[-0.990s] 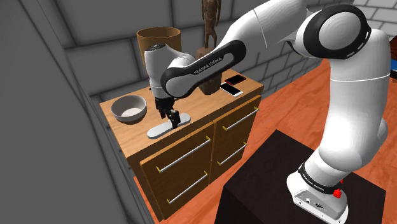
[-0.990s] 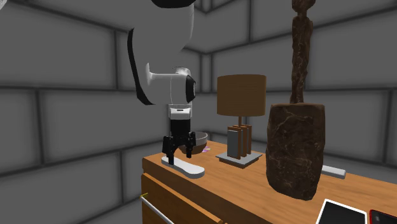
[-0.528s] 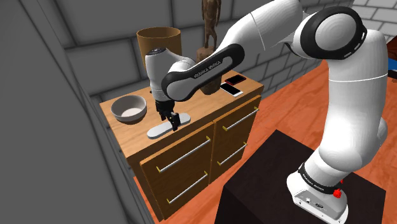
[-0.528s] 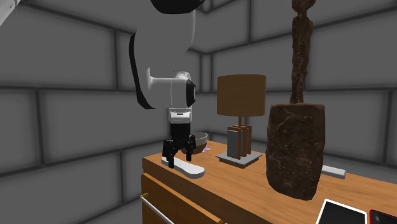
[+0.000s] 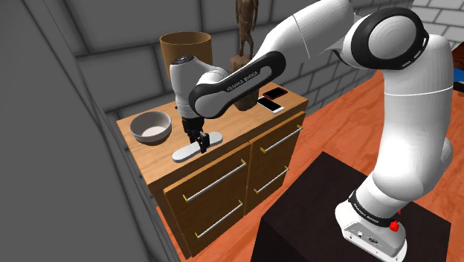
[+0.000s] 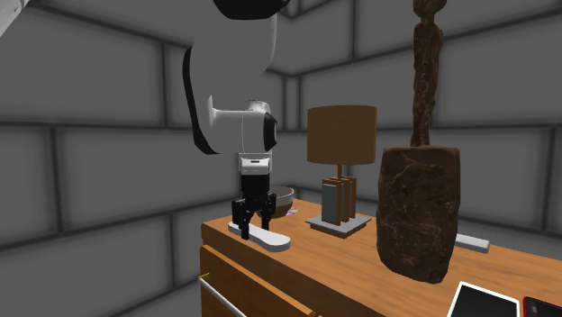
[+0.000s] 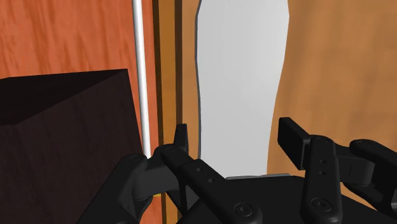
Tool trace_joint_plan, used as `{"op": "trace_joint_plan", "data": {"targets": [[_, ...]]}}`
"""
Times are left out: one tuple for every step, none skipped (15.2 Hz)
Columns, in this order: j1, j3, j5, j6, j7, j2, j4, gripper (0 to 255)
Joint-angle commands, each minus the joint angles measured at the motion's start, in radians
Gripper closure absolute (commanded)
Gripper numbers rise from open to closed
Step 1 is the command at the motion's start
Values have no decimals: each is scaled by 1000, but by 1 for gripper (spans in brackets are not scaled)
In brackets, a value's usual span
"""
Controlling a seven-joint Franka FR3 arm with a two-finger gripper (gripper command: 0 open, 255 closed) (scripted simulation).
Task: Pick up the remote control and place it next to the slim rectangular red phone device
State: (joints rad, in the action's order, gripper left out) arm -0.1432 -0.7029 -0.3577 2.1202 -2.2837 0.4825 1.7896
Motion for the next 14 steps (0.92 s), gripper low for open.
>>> {"op": "trace_joint_plan", "data": {"targets": [[0,0,0,0,0,0,0,255],[0,0,0,0,0,0,0,255],[0,0,0,0,0,0,0,255],[0,0,0,0,0,0,0,255],[-2,-4,6,-10,3,-7,-4,255],[-4,-7,11,-20,7,-14,-9,255],[-7,-11,17,-30,10,-20,-14,255],[-9,-14,22,-40,14,-27,-19,255],[-11,-17,28,-51,17,-33,-24,255],[-13,-20,33,-61,20,-39,-30,255],[-14,-23,38,-72,23,-45,-36,255],[-16,-26,43,-82,26,-51,-42,255],[-18,-29,48,-93,29,-57,-48,255],[-19,-31,52,-104,32,-63,-55,255]]}}
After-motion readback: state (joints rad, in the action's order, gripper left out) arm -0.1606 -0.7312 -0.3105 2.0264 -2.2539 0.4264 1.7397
